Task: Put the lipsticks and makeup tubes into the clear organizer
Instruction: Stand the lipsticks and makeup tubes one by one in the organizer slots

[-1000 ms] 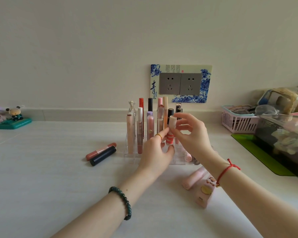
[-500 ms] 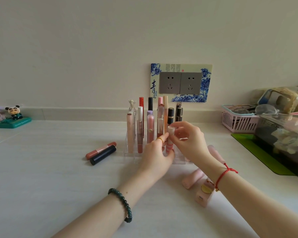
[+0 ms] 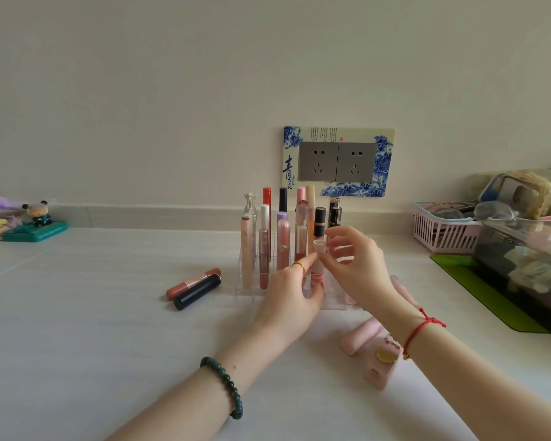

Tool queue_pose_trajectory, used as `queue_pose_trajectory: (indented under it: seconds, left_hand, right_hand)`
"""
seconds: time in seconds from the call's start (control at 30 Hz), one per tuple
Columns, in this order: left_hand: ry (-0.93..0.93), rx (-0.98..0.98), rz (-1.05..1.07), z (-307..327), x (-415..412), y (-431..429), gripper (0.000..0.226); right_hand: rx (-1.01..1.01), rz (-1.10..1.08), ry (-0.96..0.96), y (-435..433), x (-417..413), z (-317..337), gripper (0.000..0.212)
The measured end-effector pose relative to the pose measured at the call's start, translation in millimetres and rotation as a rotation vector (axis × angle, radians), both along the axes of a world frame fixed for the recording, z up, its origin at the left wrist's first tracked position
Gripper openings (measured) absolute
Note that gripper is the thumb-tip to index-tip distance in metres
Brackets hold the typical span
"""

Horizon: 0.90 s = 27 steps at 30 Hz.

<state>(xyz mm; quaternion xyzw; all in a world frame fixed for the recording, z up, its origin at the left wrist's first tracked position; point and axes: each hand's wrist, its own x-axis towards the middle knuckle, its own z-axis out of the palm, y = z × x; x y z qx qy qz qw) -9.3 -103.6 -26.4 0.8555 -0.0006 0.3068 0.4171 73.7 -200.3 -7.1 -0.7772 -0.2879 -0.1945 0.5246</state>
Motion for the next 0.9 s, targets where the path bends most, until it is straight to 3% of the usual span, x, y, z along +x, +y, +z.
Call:
queue_pose_trajectory:
  seconds: [0.17,0.3,0.57,0.9]
  left_hand:
    - [-0.086,-0.052,-0.083,17.6,-19.6,9.4,0.040]
    - [-0.115,-0.018,-0.033,26.2,-40.2,45.7,0.035]
    - [-0.060,0.000,0.227,24.3,-75.4,144.8,0.030]
    - [0.177,0.086,0.280,-7.1,-69.9,188.6,0.040]
  right_hand:
    - [0.038,0.015,-0.051,-5.5,-14.5,24.7,0.028]
    - [0.006,0.129,-0.069,3.5,-39.0,38.5,0.024]
    - [-0.296,0.357,-0.057,69.0,-72.6,41.5,0.030]
    - [-0.669,0.315,0.054,156.4,-59.8,28.1,0.042]
